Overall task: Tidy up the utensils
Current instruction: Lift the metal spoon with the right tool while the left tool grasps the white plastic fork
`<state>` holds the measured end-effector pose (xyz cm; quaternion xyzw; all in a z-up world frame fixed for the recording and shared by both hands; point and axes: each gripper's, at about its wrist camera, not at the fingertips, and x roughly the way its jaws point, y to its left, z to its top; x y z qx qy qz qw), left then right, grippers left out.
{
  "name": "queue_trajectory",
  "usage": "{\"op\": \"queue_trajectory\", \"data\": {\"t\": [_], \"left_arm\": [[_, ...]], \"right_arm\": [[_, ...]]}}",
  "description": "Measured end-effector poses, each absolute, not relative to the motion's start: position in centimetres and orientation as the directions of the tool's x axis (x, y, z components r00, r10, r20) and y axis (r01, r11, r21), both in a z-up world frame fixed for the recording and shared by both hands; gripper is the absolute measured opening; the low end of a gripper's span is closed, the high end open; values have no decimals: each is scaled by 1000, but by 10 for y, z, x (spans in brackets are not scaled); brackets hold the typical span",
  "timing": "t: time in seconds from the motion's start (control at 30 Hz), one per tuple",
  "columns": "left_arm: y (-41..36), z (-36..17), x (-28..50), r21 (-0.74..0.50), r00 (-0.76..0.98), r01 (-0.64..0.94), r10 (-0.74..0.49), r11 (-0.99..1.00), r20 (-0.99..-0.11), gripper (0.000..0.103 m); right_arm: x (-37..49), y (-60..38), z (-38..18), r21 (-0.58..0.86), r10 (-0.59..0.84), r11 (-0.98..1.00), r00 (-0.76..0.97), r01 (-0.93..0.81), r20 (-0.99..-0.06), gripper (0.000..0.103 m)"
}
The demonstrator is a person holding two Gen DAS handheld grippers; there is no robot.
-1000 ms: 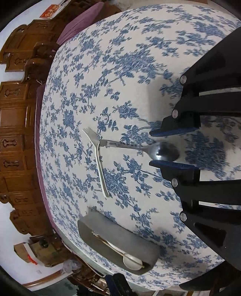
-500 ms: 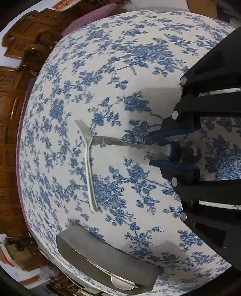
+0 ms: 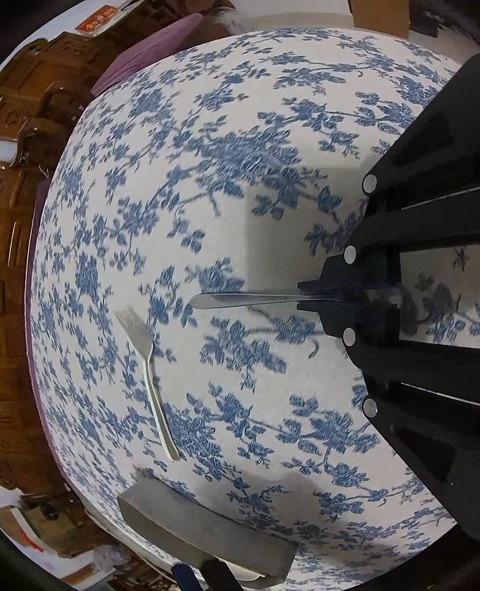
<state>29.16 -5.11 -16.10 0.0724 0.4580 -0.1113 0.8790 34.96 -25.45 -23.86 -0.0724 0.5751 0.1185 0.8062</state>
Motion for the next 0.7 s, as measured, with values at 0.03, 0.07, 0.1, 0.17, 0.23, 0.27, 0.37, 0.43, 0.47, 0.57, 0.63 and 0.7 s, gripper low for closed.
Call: {"op": "queue_trajectory", "data": {"t": [0.03, 0.07, 0.1, 0.17, 0.23, 0.27, 0.37, 0.43, 0.47, 0.57, 0.63, 0.7], "left_arm": [[-56, -163, 297, 31, 551, 271, -128, 962, -824, 64], [-60, -164, 302, 36, 548, 279, -129, 960, -827, 65], [-65, -166, 308, 43, 543, 291, -128, 956, -830, 65], [-73, -168, 317, 55, 537, 310, -127, 949, -834, 64], [-80, -172, 327, 63, 526, 328, -126, 943, -841, 64], [-82, -173, 332, 62, 522, 335, -130, 940, -843, 64], [-88, -180, 344, 55, 504, 349, -138, 935, -853, 64], [-92, -185, 350, 53, 489, 360, -140, 931, -861, 61], [-94, -188, 354, 58, 482, 364, -135, 930, -866, 58], [-99, -196, 365, 68, 465, 364, -118, 929, -877, 53], [-101, -202, 372, 70, 448, 364, -108, 929, -888, 50], [-103, -208, 379, 76, 428, 367, -95, 927, -899, 47]], "right_arm": [[349, -257, -239, 23, 111, 962, 313, -271, -943, 5], [348, -259, -239, 27, 115, 962, 315, -270, -942, 6], [347, -262, -238, 34, 122, 962, 317, -270, -941, 5], [346, -266, -238, 44, 133, 962, 319, -269, -938, 6], [345, -270, -237, 54, 143, 962, 323, -268, -935, 6], [344, -273, -236, 60, 149, 962, 326, -267, -934, 6], [342, -279, -234, 73, 160, 963, 333, -260, -929, 6], [341, -283, -231, 86, 173, 963, 342, -256, -924, 6], [340, -284, -230, 93, 181, 962, 346, -255, -921, 6], [338, -285, -227, 106, 196, 961, 354, -257, -915, 6], [336, -286, -224, 116, 207, 959, 362, -258, -909, 6], [335, -286, -221, 125, 216, 958, 370, -256, -904, 6]]}}
